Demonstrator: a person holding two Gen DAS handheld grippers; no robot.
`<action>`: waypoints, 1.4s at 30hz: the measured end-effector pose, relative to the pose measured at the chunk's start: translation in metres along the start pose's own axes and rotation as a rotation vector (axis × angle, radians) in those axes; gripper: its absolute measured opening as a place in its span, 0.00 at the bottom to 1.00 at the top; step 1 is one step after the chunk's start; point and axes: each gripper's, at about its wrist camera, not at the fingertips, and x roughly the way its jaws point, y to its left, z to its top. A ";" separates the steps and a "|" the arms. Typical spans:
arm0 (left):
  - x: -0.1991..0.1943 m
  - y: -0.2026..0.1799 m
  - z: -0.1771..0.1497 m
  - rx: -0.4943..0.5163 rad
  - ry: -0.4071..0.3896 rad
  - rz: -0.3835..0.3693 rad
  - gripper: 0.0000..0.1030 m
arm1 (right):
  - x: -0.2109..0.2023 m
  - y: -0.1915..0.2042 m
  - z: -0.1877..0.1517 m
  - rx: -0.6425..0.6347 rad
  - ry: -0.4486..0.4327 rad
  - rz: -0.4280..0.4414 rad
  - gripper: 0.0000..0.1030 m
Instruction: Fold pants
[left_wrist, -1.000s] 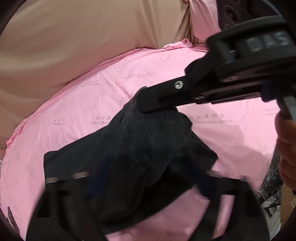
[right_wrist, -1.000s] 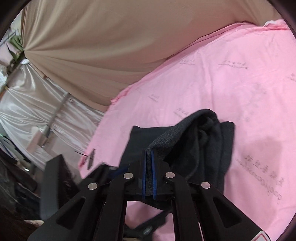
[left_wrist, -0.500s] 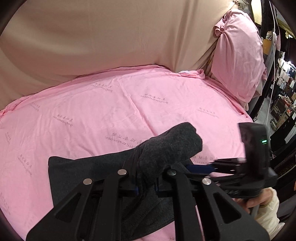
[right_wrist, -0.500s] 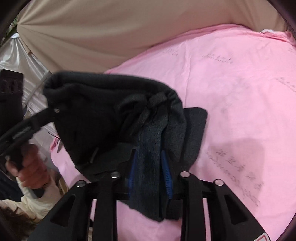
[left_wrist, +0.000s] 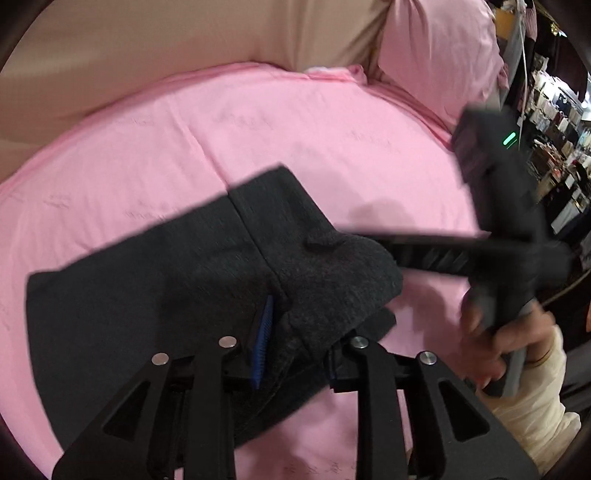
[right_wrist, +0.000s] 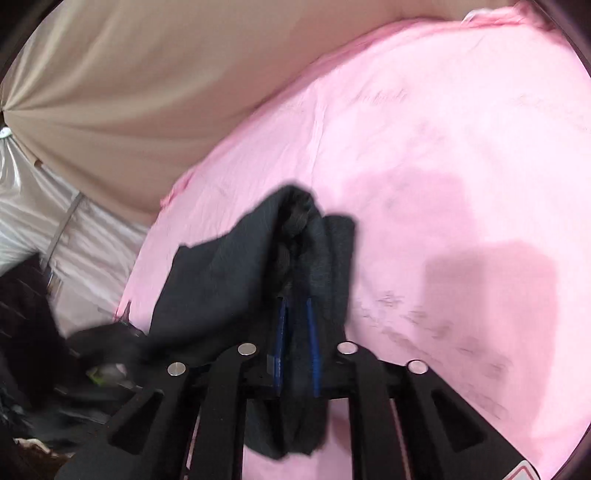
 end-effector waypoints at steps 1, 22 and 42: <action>-0.007 0.001 -0.004 -0.002 -0.020 -0.020 0.34 | -0.014 -0.001 0.000 0.006 -0.023 0.000 0.29; -0.053 0.201 -0.092 -0.476 -0.018 0.216 0.15 | 0.023 0.069 -0.026 -0.151 0.051 -0.124 0.25; -0.069 0.187 -0.091 -0.395 -0.053 0.399 0.76 | 0.002 0.024 -0.039 0.042 0.051 -0.140 0.65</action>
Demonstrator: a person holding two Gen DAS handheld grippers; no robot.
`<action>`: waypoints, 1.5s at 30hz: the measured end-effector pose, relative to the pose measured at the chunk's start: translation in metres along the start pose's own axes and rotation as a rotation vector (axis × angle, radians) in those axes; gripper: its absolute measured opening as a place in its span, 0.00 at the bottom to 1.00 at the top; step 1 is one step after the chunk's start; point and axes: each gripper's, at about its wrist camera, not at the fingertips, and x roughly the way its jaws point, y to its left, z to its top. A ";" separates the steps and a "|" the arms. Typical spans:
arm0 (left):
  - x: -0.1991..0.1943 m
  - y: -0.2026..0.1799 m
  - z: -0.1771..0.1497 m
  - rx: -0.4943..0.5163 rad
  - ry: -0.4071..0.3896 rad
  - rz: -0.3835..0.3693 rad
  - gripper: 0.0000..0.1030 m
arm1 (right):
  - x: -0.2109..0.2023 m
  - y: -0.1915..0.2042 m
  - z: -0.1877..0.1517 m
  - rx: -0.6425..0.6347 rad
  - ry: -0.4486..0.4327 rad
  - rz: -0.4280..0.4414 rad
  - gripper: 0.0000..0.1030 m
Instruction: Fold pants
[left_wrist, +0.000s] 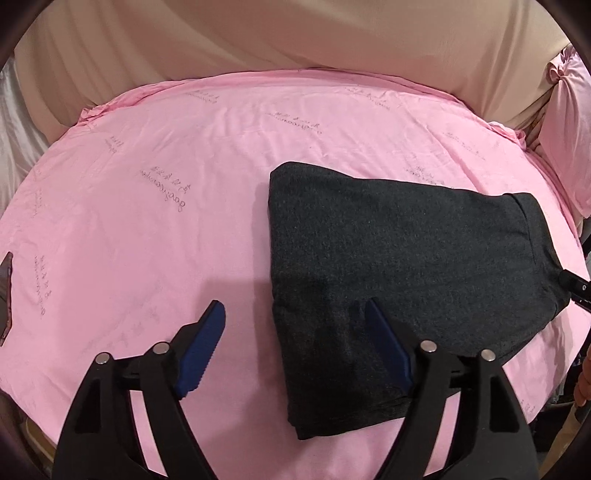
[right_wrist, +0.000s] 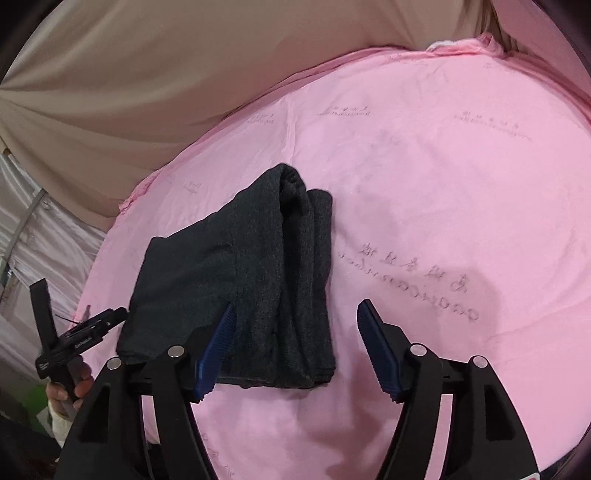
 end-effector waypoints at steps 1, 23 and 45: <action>0.002 -0.001 0.000 0.003 0.002 0.008 0.76 | 0.007 -0.001 -0.002 0.006 0.027 0.007 0.65; 0.024 0.028 -0.019 -0.198 0.167 -0.390 0.93 | 0.022 0.000 -0.012 0.039 0.055 0.145 0.79; -0.005 0.032 -0.035 -0.121 0.162 -0.247 0.61 | -0.019 0.001 -0.026 -0.005 -0.032 -0.005 0.58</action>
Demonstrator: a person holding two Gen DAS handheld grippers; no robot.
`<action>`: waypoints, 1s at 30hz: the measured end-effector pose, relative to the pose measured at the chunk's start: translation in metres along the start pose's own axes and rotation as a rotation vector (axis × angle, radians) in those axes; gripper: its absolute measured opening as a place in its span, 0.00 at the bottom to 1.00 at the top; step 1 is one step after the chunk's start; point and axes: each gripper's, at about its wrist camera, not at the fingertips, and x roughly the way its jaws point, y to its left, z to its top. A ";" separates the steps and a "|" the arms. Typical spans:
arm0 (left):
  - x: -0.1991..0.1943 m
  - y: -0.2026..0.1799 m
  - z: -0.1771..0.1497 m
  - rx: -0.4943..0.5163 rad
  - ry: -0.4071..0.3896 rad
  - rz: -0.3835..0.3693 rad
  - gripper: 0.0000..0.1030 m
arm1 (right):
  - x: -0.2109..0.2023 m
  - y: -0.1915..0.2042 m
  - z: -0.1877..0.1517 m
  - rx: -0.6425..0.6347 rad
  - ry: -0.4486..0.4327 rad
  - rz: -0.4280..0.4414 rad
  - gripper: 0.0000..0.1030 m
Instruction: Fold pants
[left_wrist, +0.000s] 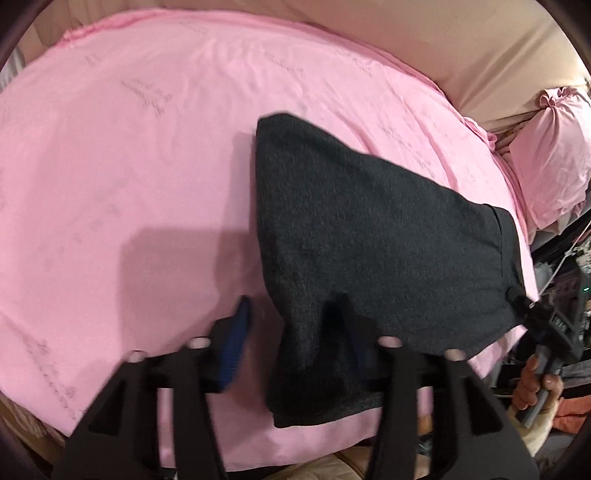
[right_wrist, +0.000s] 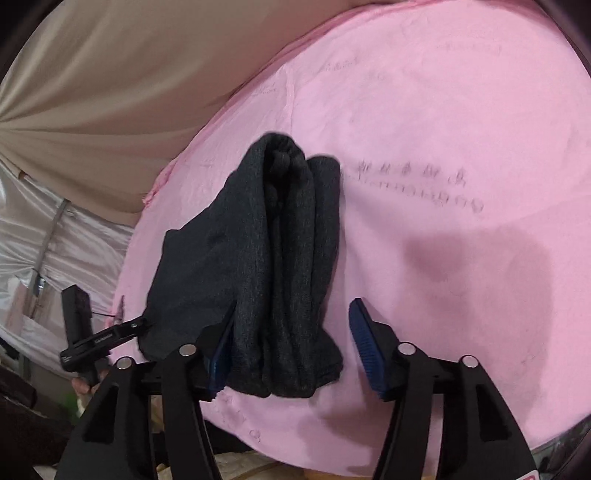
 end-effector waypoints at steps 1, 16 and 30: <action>-0.003 -0.005 0.001 0.015 -0.020 0.028 0.67 | -0.005 0.010 0.007 -0.042 -0.053 -0.055 0.58; 0.017 -0.026 0.009 0.088 -0.044 0.175 0.83 | 0.056 0.016 0.064 -0.112 0.001 -0.032 0.20; 0.020 -0.034 0.008 0.091 -0.058 0.221 0.88 | 0.026 0.027 0.002 -0.162 0.003 -0.052 0.00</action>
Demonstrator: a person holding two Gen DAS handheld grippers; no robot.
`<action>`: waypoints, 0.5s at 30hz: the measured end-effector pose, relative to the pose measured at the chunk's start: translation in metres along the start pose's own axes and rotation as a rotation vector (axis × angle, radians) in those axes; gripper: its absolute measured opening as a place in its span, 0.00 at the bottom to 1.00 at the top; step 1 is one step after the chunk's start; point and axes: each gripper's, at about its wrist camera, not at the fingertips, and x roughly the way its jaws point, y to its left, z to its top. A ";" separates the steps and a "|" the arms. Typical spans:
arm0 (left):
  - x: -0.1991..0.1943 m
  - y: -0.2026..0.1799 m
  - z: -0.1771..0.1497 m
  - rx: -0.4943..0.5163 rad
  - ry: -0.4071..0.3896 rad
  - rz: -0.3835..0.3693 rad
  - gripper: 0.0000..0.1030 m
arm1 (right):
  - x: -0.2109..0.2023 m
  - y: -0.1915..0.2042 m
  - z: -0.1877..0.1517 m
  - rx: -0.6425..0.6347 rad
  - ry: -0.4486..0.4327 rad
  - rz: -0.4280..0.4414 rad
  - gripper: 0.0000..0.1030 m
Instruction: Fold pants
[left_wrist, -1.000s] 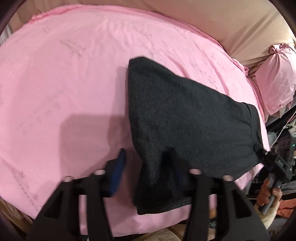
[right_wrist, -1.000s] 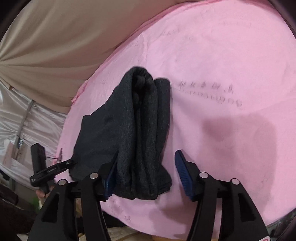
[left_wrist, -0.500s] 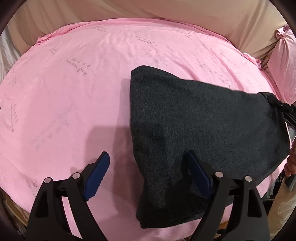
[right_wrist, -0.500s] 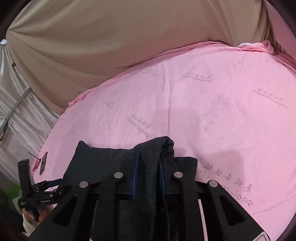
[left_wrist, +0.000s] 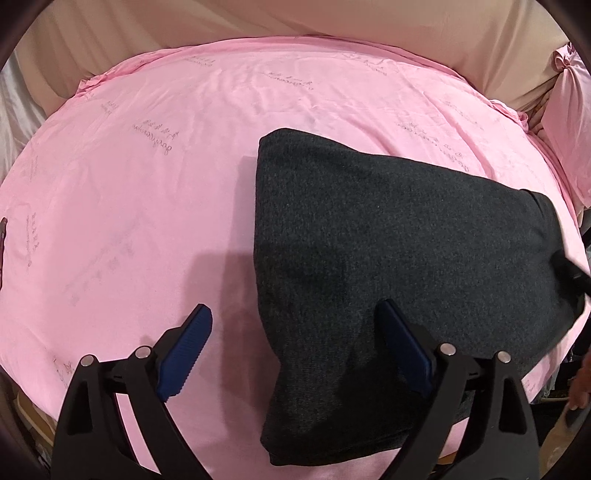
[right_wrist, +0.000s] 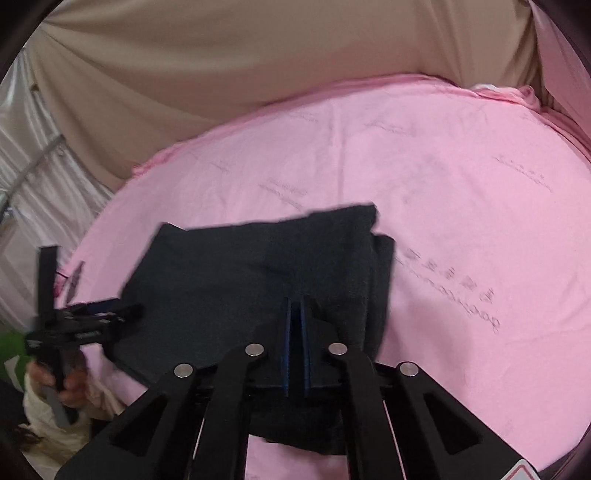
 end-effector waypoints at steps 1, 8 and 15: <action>0.000 0.001 -0.001 0.001 0.002 -0.004 0.88 | -0.003 -0.009 -0.002 0.062 -0.010 0.053 0.00; -0.001 0.002 -0.006 -0.005 -0.001 0.002 0.89 | -0.046 0.004 -0.007 0.028 -0.069 -0.010 0.09; -0.006 0.006 -0.012 -0.021 0.022 -0.056 0.91 | -0.046 -0.022 -0.021 0.140 -0.028 0.000 0.60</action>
